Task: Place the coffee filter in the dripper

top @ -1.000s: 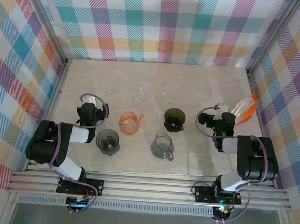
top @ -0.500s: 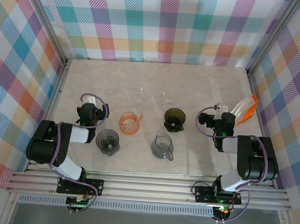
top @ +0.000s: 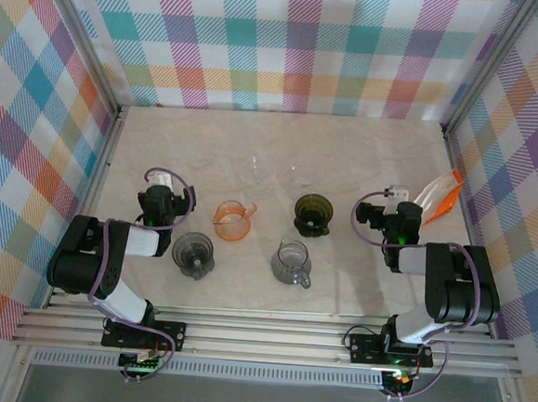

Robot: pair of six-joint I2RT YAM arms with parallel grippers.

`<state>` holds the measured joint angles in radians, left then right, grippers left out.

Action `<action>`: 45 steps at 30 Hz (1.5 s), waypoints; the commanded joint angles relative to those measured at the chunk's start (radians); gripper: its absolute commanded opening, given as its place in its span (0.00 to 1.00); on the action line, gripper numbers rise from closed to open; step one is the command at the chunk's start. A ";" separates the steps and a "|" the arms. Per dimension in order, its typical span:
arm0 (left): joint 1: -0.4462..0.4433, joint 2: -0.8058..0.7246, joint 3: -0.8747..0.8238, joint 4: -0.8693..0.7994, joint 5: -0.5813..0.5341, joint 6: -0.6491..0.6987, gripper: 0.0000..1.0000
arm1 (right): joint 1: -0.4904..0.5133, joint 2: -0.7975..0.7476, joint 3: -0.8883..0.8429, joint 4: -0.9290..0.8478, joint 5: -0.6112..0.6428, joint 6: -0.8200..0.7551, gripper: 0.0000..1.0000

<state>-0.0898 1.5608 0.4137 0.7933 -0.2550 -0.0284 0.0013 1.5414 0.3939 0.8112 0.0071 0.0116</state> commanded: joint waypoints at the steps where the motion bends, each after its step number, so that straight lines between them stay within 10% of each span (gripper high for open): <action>1: -0.003 -0.001 -0.010 0.037 -0.010 0.016 1.00 | 0.007 -0.004 0.014 0.026 0.001 0.002 0.99; 23: -0.004 -0.002 -0.008 0.035 -0.010 0.017 1.00 | 0.003 -0.007 0.015 0.028 -0.009 0.008 0.99; 35: 0.012 -0.203 0.125 -0.330 -0.030 -0.019 1.00 | 0.007 -0.242 0.221 -0.520 0.113 0.149 0.99; 42: 0.016 -0.353 0.229 -0.547 -0.183 -0.447 1.00 | 0.063 -0.331 0.382 -0.838 0.362 0.349 0.99; 45: 0.028 -0.374 0.396 -1.070 -0.308 -0.897 1.00 | 0.060 -0.355 0.450 -1.033 0.329 0.630 0.99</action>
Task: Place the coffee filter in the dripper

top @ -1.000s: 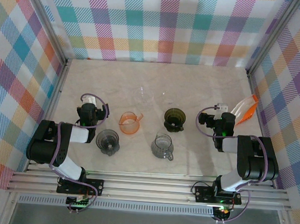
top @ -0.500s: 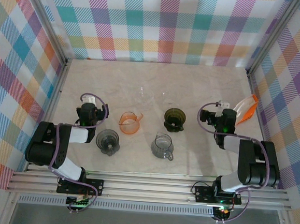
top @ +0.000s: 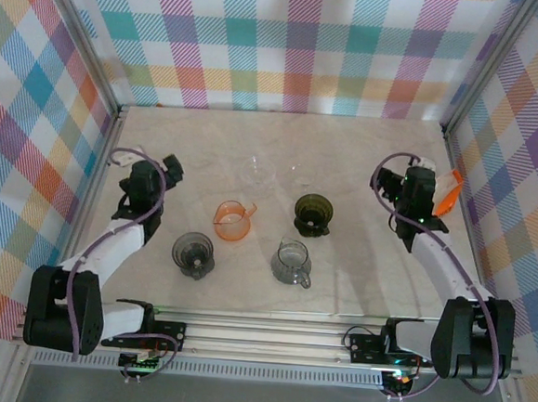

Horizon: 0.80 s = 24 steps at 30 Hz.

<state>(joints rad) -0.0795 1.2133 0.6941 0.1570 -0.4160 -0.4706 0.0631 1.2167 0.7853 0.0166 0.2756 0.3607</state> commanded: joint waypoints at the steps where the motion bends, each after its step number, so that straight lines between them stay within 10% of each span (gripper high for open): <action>1: 0.036 -0.023 0.145 -0.477 -0.093 -0.442 1.00 | -0.006 -0.040 0.053 -0.244 0.019 0.320 0.99; 11: 0.007 -0.162 0.169 -0.533 0.413 -0.372 0.92 | 0.079 -0.204 -0.054 -0.234 -0.365 0.190 0.99; 24: -0.459 -0.339 0.123 -0.729 0.426 -0.362 0.99 | 0.519 -0.298 -0.158 -0.371 -0.495 0.076 0.99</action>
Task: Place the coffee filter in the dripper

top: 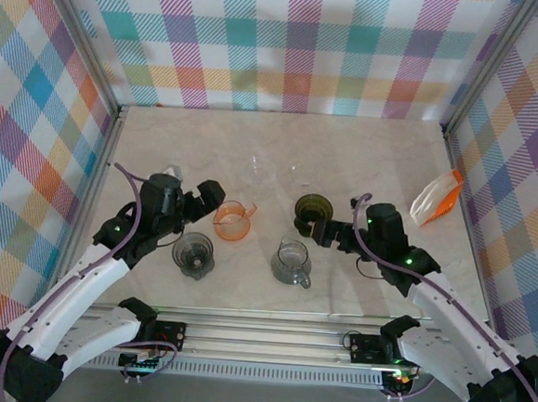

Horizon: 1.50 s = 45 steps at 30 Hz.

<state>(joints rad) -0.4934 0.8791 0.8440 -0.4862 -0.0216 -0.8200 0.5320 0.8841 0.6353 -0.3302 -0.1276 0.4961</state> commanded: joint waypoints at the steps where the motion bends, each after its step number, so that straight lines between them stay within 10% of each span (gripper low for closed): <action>1: -0.065 -0.008 -0.050 -0.073 0.042 -0.021 0.99 | 0.072 0.070 -0.004 -0.021 -0.093 -0.076 0.99; 26: -0.119 -0.116 -0.220 -0.020 0.145 -0.065 0.75 | 0.152 0.578 0.266 0.040 -0.476 -0.306 0.79; 35: -0.120 -0.147 -0.167 -0.130 0.090 -0.034 0.78 | 0.184 0.541 0.302 0.071 -0.249 -0.216 0.83; 45: -0.120 -0.170 -0.019 -0.469 -0.233 -0.054 0.83 | 0.320 0.506 0.404 -0.048 -0.029 -0.179 0.82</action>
<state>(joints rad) -0.6064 0.7353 0.7864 -0.8001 -0.1123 -0.8513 0.7910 1.3781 0.9913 -0.3279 -0.2417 0.2821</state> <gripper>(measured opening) 0.824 0.823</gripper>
